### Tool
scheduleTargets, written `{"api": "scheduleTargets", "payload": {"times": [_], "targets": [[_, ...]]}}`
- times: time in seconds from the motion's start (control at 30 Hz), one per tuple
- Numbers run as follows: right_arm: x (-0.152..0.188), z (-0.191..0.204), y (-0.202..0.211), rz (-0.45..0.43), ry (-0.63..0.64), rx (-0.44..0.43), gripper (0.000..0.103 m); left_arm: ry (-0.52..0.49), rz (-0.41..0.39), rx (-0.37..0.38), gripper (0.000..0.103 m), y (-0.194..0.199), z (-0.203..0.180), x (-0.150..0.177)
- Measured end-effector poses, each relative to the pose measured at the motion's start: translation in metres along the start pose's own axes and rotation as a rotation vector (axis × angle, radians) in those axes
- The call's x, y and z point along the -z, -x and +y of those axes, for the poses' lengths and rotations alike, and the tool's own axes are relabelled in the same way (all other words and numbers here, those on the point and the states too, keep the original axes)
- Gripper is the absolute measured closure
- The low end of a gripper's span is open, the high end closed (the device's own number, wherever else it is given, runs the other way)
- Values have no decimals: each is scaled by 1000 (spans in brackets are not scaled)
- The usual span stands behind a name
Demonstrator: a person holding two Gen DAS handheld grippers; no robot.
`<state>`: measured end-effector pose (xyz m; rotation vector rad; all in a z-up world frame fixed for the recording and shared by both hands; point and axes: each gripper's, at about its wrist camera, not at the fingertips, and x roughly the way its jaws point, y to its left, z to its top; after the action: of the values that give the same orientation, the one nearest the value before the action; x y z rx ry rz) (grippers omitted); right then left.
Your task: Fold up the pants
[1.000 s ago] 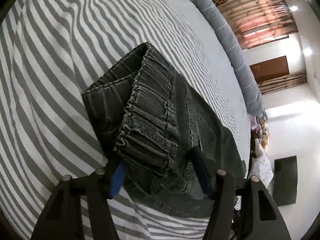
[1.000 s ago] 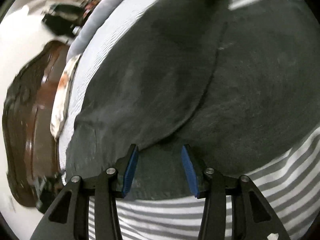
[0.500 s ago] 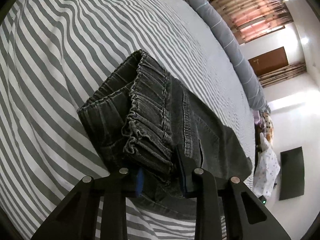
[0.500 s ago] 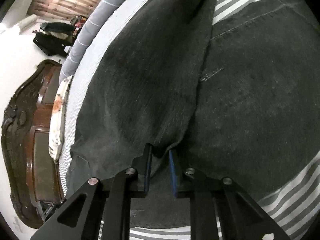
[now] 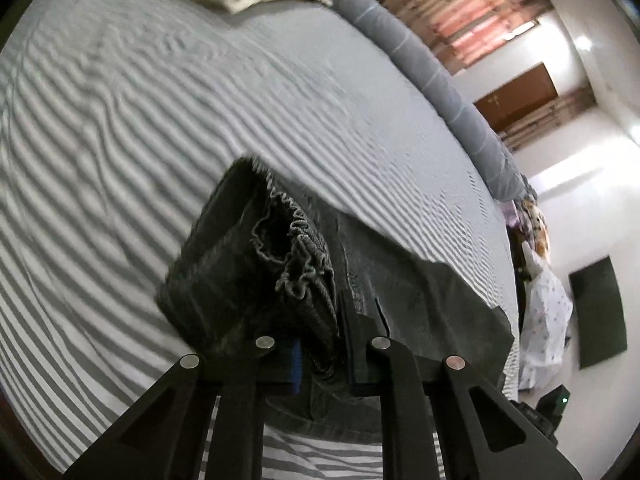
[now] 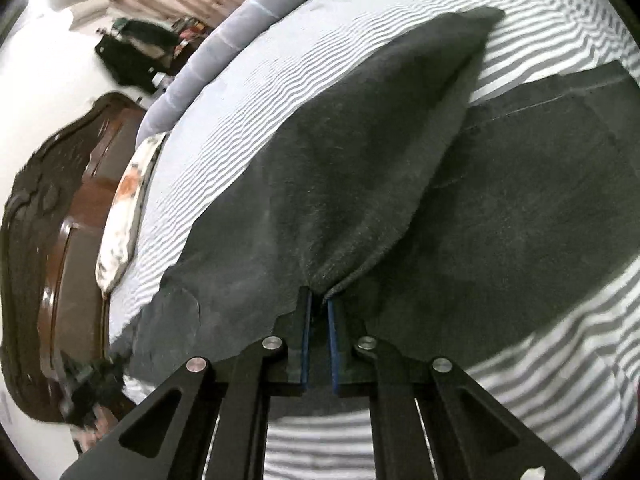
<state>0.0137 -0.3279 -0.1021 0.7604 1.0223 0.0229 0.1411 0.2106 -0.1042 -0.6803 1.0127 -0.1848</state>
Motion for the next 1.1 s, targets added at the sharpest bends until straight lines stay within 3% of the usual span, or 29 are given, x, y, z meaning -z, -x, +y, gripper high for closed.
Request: {"api": "scheduleTargets", "payload": {"times": [0.13, 0.3, 0.37, 0.7, 0.9, 1.1], "targets": [[23, 10, 3, 32, 52, 26, 97, -43, 29, -34, 88, -1, 6, -12], [45, -2, -13, 84, 18, 70, 97, -42, 156, -160, 88, -28, 30, -2], [49, -2, -17, 91, 15, 82, 97, -34, 177, -166, 88, -34, 37, 2], [59, 1, -16, 99, 42, 131, 98, -78, 145, -186, 87, -32, 28, 3], [63, -15, -41, 157, 1, 142, 92, -192, 118, -273, 82, -40, 10, 10], [60, -25, -40, 164, -69, 61, 86, -254, 67, -353, 75, -34, -10, 18]]}}
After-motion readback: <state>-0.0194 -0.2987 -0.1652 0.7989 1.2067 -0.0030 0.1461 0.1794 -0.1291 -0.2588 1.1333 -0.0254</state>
